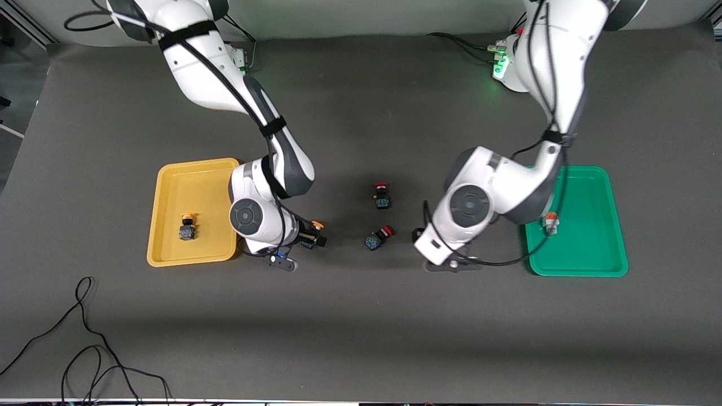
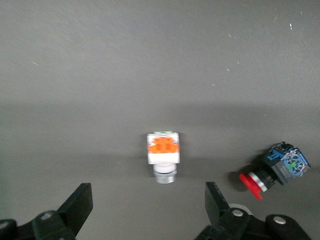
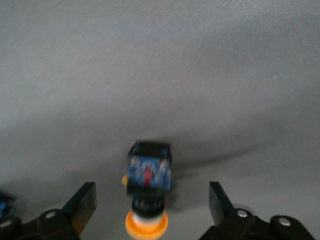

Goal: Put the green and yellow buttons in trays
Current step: 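Grasp a second yellow button with the right gripper while the left grasps green, then place the yellow button in the yellow tray while the left gripper places green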

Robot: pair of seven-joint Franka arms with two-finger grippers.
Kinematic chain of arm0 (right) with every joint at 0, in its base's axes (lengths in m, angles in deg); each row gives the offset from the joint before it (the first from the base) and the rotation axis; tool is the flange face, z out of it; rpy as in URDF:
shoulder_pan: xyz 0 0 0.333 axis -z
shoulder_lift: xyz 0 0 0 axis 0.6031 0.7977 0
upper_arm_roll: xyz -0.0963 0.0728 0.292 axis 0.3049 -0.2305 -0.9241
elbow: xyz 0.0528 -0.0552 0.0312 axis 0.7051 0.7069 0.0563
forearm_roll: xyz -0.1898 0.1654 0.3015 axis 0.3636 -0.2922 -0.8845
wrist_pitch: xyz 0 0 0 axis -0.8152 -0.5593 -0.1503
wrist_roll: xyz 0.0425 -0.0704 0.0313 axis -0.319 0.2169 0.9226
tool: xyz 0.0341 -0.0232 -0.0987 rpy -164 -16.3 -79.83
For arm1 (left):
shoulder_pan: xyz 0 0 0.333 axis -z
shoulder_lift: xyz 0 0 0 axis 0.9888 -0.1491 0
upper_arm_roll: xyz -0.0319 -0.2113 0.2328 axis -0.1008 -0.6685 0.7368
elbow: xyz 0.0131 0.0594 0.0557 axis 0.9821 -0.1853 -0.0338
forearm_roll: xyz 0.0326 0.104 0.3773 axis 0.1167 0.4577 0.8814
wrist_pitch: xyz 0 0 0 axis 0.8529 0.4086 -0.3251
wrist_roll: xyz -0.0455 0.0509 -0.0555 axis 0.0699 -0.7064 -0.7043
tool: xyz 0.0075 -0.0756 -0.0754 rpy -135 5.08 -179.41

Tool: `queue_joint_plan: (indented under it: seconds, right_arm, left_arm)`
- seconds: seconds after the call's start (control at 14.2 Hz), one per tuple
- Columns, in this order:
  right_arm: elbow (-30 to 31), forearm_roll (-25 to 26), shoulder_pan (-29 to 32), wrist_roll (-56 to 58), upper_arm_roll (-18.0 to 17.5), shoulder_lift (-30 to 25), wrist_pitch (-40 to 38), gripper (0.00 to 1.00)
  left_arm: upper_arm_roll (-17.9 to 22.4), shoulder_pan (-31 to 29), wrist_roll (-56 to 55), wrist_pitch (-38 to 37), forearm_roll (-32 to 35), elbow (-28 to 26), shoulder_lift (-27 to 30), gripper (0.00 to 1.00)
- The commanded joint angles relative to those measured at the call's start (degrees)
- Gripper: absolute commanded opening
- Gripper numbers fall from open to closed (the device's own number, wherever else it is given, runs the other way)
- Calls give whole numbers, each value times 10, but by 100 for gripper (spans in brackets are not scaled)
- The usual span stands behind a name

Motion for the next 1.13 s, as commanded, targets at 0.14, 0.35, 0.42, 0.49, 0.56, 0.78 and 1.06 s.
queue_joint_plan:
  seconds: [0.14, 0.35, 0.42, 0.49, 0.56, 0.78, 1.06]
  right_arm:
    - [-21, -28, -6, -3, 3, 24, 22, 51]
    - [-21, -28, -15, -3, 3, 24, 23, 0]
    - [-21, -28, -16, -4, 4, 19, 22, 0]
    - [-21, -27, -14, -1, 7, 11, 18, 0]
    - [-20, -26, -12, 4, 10, -10, 7, 0]
    - [-46, -19, -9, 21, 46, -76, -113, 0]
    - [-54, -18, -10, 129, 147, -182, -297, 0]
  left_arm:
    - [10, 9, -30, 72, 4, 13, -77, 100]
    - [10, 13, -49, 79, 1, 13, -87, 71]
    - [10, 14, -63, 79, 3, 12, -88, 51]
    - [10, 15, -68, 79, 3, 12, -90, 32]
    - [10, 14, -69, 76, 1, 12, -90, 20]
    - [10, 9, -69, 48, -3, 20, -73, 17]
    - [3, -38, -34, -71, -18, 18, 17, 17]
